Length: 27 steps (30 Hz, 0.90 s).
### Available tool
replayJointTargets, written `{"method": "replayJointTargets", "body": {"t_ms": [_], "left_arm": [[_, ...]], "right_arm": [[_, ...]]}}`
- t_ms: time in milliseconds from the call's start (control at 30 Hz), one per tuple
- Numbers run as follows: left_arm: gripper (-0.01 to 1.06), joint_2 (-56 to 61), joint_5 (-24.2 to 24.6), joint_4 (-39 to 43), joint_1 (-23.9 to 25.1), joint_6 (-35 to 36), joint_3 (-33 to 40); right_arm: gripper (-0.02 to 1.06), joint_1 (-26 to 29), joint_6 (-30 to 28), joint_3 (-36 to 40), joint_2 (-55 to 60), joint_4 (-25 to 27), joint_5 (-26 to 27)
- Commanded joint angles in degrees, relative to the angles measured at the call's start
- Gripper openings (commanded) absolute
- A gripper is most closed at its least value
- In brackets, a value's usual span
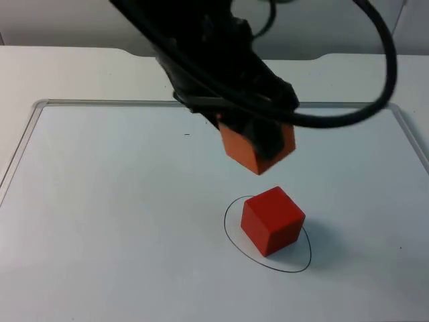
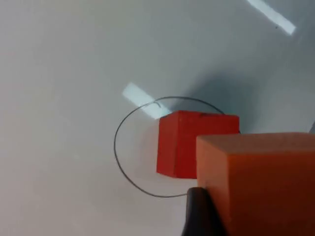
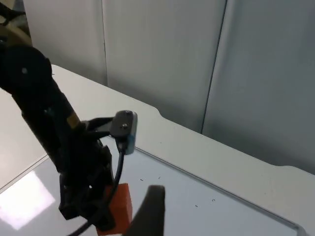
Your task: Pick up one cube with the left hand and another cube with the right hand. First place the cube in the right hand at the target position, then stack the cube in the left hand on top.
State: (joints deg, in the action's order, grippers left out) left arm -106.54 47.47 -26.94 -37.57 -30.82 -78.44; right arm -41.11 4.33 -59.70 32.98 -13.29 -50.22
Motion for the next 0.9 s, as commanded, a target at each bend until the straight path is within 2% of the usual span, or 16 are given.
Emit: {"method": "replayJointTargets", "body": {"t_ms": [0, 400, 600, 867], "left_arm": [[0.23, -2.09, -0.88, 1.05, -2.07, -0.18, -1.47], [0.23, -5.06, -6.22, 8.09, -4.87, -0.09, -1.61], [0.23, -7.48, -3.42, 7.53, -4.87, 0.15, -3.71], [0.23, -9.48, -1.92, 11.09, -4.87, 5.27, -5.70]], "right_arm": [[0.84, -0.22, -0.31, 0.22, -0.13, -0.38, -0.06], [0.84, -0.22, 0.90, 0.22, -0.13, -0.38, 0.09], [0.84, -0.22, 1.63, 0.22, -0.13, -0.38, 0.36], [0.84, -0.22, 1.63, 0.22, -0.13, -0.49, 0.34]]}}
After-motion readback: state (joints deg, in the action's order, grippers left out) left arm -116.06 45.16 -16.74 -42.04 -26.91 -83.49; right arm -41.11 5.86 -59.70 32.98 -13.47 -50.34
